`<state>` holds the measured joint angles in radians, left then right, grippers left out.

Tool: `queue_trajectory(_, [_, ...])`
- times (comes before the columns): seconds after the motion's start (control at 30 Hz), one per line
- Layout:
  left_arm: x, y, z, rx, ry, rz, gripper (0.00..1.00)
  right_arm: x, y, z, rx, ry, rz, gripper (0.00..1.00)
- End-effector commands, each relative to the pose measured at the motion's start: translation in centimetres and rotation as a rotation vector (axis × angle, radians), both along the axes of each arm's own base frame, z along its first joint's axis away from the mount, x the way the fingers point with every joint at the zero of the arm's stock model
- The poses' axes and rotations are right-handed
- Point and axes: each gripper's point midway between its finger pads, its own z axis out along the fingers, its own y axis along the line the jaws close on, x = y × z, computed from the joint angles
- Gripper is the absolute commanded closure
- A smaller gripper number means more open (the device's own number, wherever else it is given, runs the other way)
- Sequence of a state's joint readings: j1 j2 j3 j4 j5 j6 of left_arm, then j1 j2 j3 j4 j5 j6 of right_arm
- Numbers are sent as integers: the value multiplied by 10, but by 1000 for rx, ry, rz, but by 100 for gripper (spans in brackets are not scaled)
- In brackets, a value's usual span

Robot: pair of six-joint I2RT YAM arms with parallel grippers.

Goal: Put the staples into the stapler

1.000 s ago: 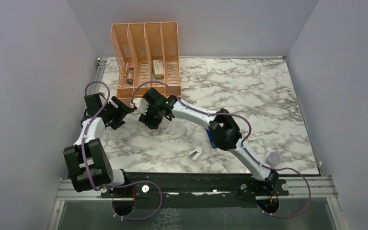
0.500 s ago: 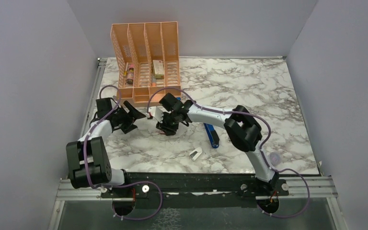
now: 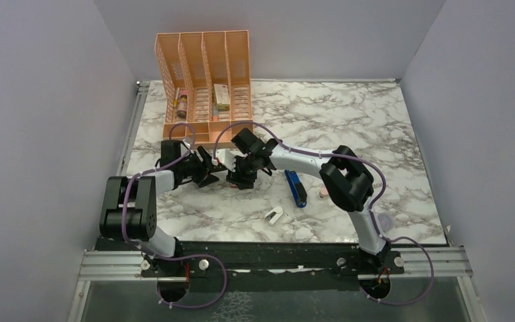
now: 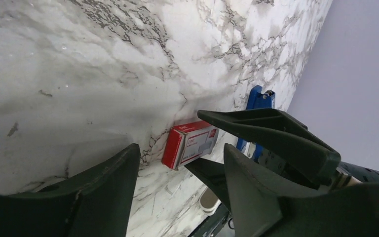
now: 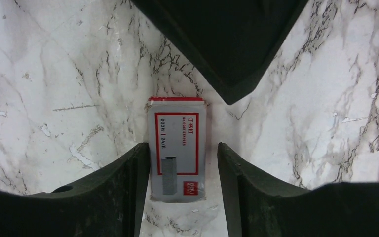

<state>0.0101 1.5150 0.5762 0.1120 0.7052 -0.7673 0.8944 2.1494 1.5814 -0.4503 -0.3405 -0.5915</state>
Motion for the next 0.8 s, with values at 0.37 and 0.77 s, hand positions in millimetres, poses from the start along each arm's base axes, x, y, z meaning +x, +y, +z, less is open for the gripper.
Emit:
queue_trajectory(0.37, [-9,-38,-12,-94,21,-111,53,-5,7,-6,19,43,23,60])
queue_trajectory(0.77, [-18,-54,-8,-145,27,-177,63,0,16,1,60,32,11,61])
